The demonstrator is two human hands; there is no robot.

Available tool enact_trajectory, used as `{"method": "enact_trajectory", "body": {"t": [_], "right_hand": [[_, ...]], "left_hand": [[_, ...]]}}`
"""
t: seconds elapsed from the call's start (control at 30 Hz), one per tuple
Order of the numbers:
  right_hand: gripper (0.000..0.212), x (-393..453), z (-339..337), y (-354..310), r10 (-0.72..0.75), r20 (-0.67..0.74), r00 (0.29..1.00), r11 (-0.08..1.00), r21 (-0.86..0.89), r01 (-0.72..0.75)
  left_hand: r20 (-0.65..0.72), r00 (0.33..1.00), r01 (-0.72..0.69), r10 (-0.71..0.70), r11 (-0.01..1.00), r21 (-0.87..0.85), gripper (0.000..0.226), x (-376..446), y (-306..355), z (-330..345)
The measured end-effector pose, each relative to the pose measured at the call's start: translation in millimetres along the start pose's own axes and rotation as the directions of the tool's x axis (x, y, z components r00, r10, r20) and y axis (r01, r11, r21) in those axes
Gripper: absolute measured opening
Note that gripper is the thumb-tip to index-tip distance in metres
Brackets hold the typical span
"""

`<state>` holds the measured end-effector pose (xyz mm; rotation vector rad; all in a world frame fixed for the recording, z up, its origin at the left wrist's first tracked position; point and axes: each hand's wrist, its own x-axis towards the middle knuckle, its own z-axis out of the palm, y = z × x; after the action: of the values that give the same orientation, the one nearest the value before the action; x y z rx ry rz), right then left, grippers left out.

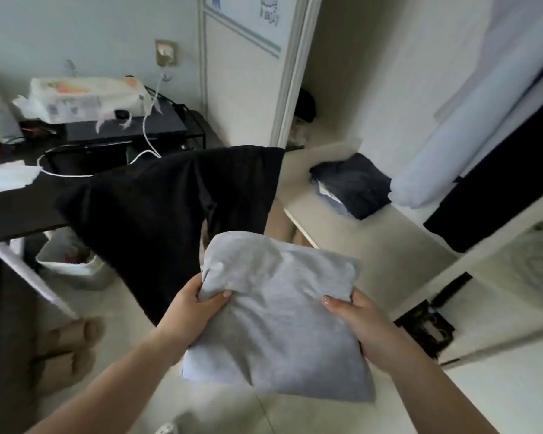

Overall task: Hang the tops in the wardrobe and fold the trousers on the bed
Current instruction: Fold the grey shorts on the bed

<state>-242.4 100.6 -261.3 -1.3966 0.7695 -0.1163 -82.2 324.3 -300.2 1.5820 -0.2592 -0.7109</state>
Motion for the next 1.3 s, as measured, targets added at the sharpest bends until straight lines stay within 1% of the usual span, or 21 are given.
{"method": "enact_trajectory", "body": {"t": [0.07,0.2,0.27,0.4,0.5,0.7,0.8,0.87,1.0,1.1,1.2,1.23,1.3], "right_hand": [[0.033,1,-21,2,-0.006,-0.036,0.999,0.999,0.042,0.008],[0.022,17,-51,4,-0.011,-0.115,0.993,0.993,0.116,0.024],[0.021,30,-59,3,0.0,-0.169,0.986,0.99,0.137,0.024],[0.02,77,-76,-8,0.033,-0.276,0.961,0.982,0.187,0.02],[0.017,125,-83,-19,0.062,-0.346,0.936,0.965,0.26,0.033],[0.023,209,-79,-58,0.122,-0.357,0.926,0.901,0.43,0.047],[0.026,243,-77,-78,0.139,-0.352,0.925,0.87,0.489,0.055],[0.03,257,-79,-88,0.145,-0.339,0.93,0.844,0.532,0.062],[0.044,280,-92,-102,0.135,-0.299,0.945,0.779,0.621,0.085],[0.046,296,-108,-108,0.142,-0.31,0.94,0.755,0.648,0.1],[0.047,315,-123,-111,0.164,-0.332,0.929,0.739,0.665,0.107],[0.047,324,-130,-114,0.176,-0.342,0.923,0.728,0.676,0.112],[0.049,344,-144,-117,0.192,-0.365,0.911,0.718,0.685,0.123]], "left_hand": [[0.051,0.999,-0.001,-0.001,1.0,0.031,0.025,19,7,23],[0.105,0.994,0.0,-0.01,0.995,0.095,0.023,64,17,61],[0.121,0.993,0.003,-0.019,0.992,0.13,0.023,85,21,73],[0.191,0.981,0.016,-0.04,0.992,0.127,0.023,149,34,95],[0.276,0.958,0.046,-0.078,0.992,0.12,0.025,214,50,108],[0.364,0.925,0.057,-0.113,0.985,0.162,0.034,333,86,124],[0.375,0.918,0.057,-0.125,0.98,0.188,0.036,387,104,139],[0.39,0.911,0.052,-0.135,0.975,0.217,0.039,412,111,151],[0.425,0.89,0.041,-0.163,0.959,0.282,0.051,454,119,177],[0.431,0.873,0.105,-0.228,0.951,0.291,0.056,483,126,198],[0.435,0.842,0.199,-0.32,0.932,0.302,0.058,509,134,219],[0.436,0.838,0.204,-0.329,0.929,0.309,0.056,519,137,227],[0.444,0.847,0.165,-0.292,0.939,0.303,0.046,537,144,242]]}}
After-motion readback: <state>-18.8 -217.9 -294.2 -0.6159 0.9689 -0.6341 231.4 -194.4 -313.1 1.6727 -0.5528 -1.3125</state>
